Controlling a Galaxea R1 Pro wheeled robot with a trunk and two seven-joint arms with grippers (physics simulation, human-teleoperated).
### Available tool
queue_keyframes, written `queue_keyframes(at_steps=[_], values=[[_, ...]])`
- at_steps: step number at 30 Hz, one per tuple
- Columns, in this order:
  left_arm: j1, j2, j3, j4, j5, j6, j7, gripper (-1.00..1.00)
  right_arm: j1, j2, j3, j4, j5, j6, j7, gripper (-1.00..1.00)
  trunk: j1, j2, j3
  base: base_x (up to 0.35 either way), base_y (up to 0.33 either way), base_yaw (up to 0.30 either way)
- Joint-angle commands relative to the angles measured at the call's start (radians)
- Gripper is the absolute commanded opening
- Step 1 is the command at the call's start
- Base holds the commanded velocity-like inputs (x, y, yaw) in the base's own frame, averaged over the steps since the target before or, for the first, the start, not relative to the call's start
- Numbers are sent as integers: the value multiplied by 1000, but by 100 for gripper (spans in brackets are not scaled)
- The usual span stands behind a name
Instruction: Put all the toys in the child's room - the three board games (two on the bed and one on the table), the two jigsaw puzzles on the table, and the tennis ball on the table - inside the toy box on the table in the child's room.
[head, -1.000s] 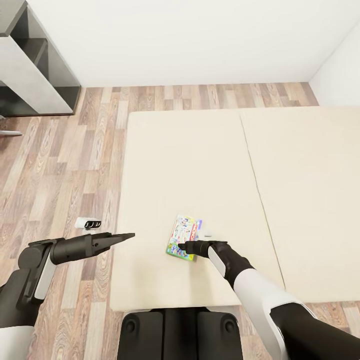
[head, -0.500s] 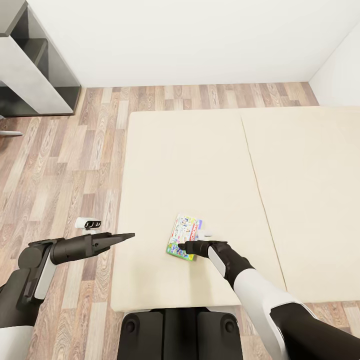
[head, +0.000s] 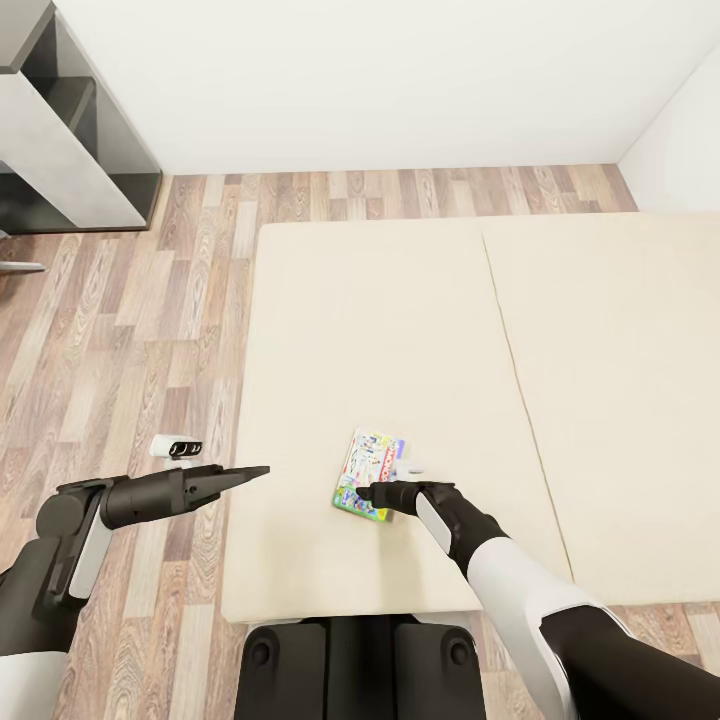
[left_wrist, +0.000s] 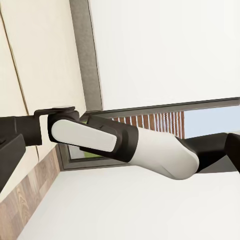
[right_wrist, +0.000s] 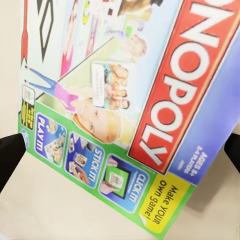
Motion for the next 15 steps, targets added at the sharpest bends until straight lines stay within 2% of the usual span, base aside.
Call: queue_keyframes(at_steps=[1, 15], values=[[0, 0, 0, -1, 0, 10, -4, 100, 0, 0, 3, -1, -9, 5, -2, 100, 1, -2, -1, 0, 0, 0], [0, 0, 0, -1, 0, 10, -4, 100, 0, 0, 2, -1, -8, 14, -3, 100, 1, -2, -1, 0, 0, 0]])
